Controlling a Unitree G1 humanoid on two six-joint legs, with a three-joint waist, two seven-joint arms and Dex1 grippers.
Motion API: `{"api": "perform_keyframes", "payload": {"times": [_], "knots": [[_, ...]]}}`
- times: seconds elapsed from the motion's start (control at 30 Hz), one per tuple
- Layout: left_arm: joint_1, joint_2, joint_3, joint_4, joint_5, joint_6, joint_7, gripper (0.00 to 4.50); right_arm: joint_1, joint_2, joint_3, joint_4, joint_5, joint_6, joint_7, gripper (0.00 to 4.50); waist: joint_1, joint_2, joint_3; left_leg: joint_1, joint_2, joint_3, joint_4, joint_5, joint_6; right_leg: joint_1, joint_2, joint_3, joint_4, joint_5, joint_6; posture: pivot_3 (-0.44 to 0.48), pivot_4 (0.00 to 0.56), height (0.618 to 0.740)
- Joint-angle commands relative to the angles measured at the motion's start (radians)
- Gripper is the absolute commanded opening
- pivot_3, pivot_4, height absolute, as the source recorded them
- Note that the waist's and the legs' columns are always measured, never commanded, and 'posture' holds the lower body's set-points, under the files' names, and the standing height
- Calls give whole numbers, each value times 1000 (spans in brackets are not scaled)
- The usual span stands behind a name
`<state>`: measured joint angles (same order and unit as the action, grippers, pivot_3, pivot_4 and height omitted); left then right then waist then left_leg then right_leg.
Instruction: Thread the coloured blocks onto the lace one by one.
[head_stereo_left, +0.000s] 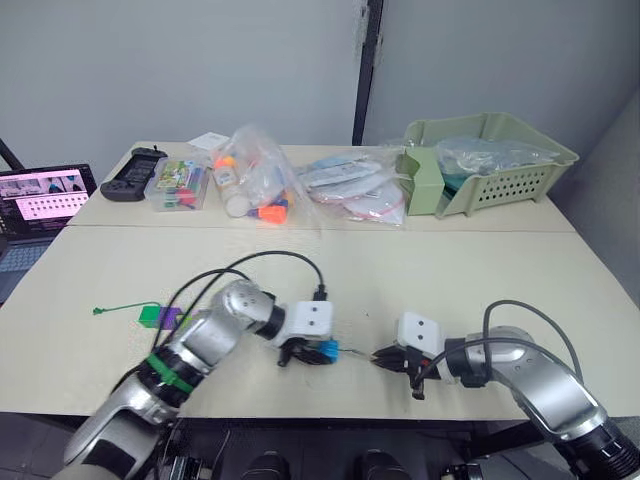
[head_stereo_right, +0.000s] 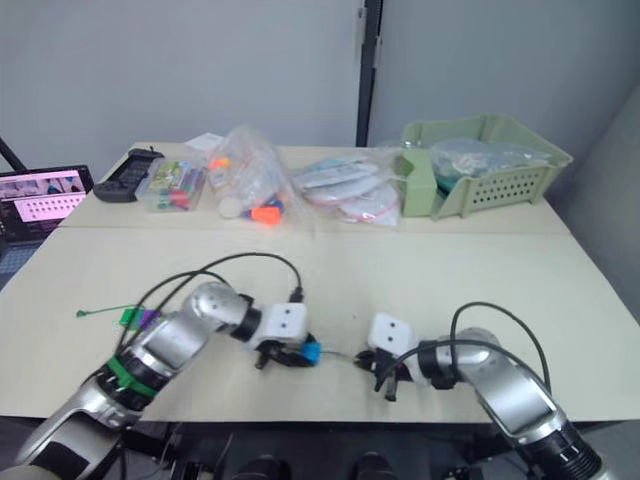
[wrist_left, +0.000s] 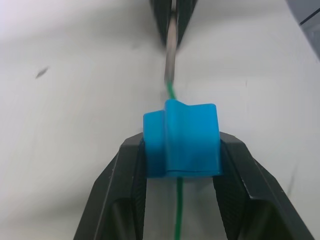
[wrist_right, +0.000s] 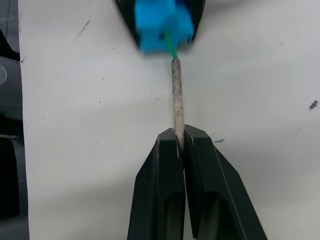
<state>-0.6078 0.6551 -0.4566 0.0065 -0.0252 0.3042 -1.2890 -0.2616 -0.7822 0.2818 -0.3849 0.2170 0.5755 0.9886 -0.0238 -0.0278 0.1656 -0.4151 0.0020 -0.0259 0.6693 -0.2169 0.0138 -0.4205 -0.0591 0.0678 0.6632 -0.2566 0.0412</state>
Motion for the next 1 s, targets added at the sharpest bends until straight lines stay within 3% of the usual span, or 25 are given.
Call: {"api": "perform_keyframes", "payload": {"times": [0.03, 0.2, 0.47, 0.53, 0.73, 0.9, 1.0], "knots": [[19, 100, 82, 51, -23, -86, -57, 1318, -26, -10, -1, -46, 9, 26, 15, 0, 1, 0, 0, 0, 0, 0, 0, 0, 0, 0, 0, 0, 0, 0, 0, 0, 150, 740], [26, 230, 154, 252, -25, -238, -128, 1318, -59, -2, 11, -38, 4, 35, 22, 0, 8, 0, 0, 0, -1, 1, 0, 0, 0, 0, -1, 0, -1, 0, 0, 0, 150, 740], [9, 219, 164, 351, 4, -326, -116, 1318, -87, 9, 24, -6, -3, 24, 25, 0, 10, 0, 0, 0, -1, 3, 0, 0, 0, 1, -1, 0, -1, 0, 0, 0, 150, 740], [8, 219, 157, 345, 11, -312, -127, 2369, -89, 13, 23, -9, 0, 30, 23, 0, 11, 0, 0, 0, -1, 3, 0, 0, 0, 1, -1, 0, 0, 0, 0, 0, 150, 740], [-19, 236, 153, 351, 79, -365, -103, 4303, -77, 24, 17, -28, 13, 49, 11, 0, 8, 0, 0, 0, -1, 3, 1, 0, 0, 1, -1, 0, 0, 0, 0, 0, 150, 740], [-80, 253, 172, 279, 42, -276, -188, 4460, -80, 35, 22, -32, 10, 60, 0, 0, 6, 0, 0, -1, 0, 3, 0, 0, 0, 0, 0, -1, 0, 0, 0, 0, 150, 740], [-111, 315, 145, 192, 99, -189, -251, 4460, -86, 46, 24, -29, 8, 64, -6, 0, 6, -1, 0, -1, -1, 3, 0, 0, 0, -1, 0, -1, 0, 0, 0, 0, 150, 740]]}}
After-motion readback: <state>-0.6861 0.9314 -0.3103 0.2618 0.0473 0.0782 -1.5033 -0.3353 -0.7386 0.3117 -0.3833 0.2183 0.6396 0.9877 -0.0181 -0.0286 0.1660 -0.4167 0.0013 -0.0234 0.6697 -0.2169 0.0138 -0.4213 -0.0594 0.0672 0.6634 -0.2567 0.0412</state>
